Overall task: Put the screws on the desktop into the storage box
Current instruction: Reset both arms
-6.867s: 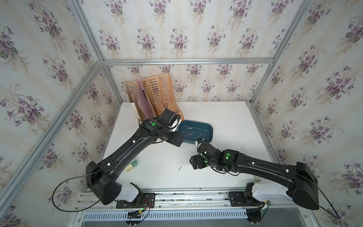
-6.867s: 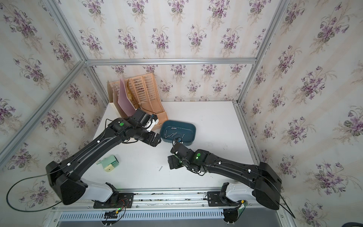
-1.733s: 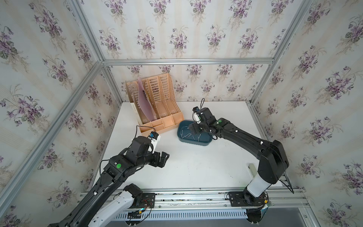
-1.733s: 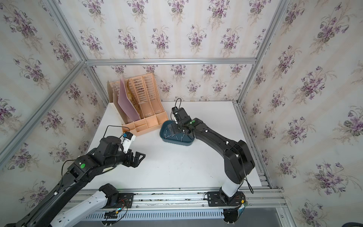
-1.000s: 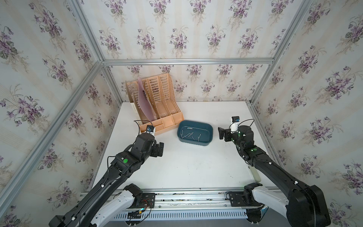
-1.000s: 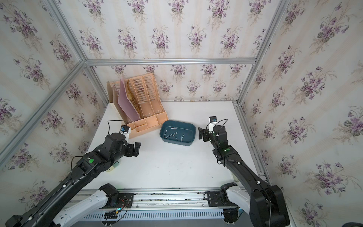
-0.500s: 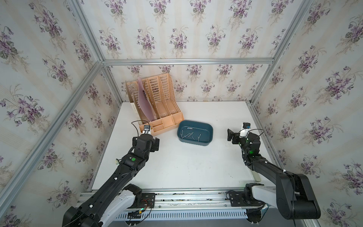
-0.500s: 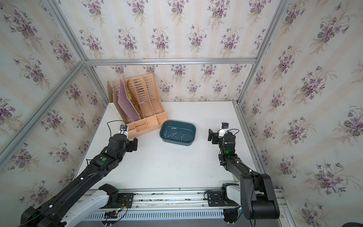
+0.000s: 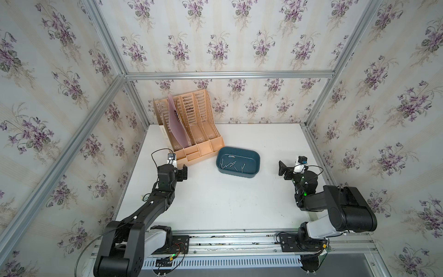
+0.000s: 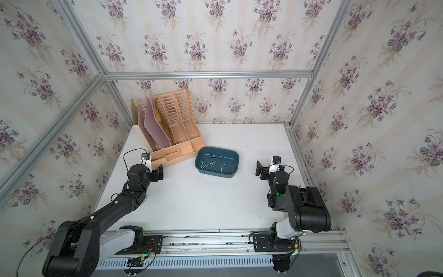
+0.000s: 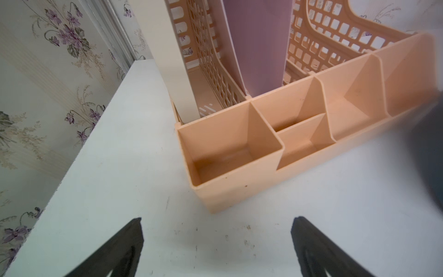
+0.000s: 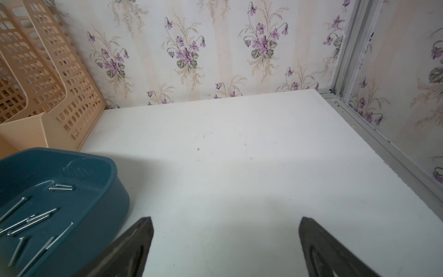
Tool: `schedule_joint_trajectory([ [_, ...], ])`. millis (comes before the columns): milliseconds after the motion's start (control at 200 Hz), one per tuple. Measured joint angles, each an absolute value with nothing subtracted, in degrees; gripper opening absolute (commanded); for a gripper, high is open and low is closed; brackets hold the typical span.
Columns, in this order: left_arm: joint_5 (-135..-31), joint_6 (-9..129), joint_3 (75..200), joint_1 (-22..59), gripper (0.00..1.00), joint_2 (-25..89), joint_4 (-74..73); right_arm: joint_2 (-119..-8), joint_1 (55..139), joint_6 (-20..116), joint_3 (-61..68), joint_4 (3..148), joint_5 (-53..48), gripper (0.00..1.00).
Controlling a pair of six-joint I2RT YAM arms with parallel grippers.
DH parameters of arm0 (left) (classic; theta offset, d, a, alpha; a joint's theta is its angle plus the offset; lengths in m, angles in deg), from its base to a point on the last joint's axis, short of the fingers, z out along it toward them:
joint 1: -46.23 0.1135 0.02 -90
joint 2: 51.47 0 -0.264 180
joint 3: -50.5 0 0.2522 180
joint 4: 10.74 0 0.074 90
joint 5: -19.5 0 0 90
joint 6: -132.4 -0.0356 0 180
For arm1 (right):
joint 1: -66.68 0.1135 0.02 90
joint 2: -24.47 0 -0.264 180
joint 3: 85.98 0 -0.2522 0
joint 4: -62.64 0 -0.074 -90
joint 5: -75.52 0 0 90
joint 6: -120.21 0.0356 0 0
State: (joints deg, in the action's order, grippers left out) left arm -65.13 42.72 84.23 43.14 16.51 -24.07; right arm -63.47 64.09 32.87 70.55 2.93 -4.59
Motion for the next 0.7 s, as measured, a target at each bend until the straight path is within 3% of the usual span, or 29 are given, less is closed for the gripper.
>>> schedule_joint_trajectory([
  [255, -72.28, 41.73, 81.15, 48.32, 0.99, 26.04, -40.61, -64.19, 64.11, 32.58, 71.03, -2.25, -3.72, 1.00],
  [420, -75.58, 41.03, 78.00, 48.50, 0.99, 37.93, -55.41, -64.08, 64.15, 33.24, 73.69, -5.90, -6.56, 1.00],
  [699, -80.61, 38.98, 86.33, 48.45, 0.99, 35.57, -50.32, -65.37, 64.15, 33.41, 78.92, -13.99, -7.59, 1.00],
])
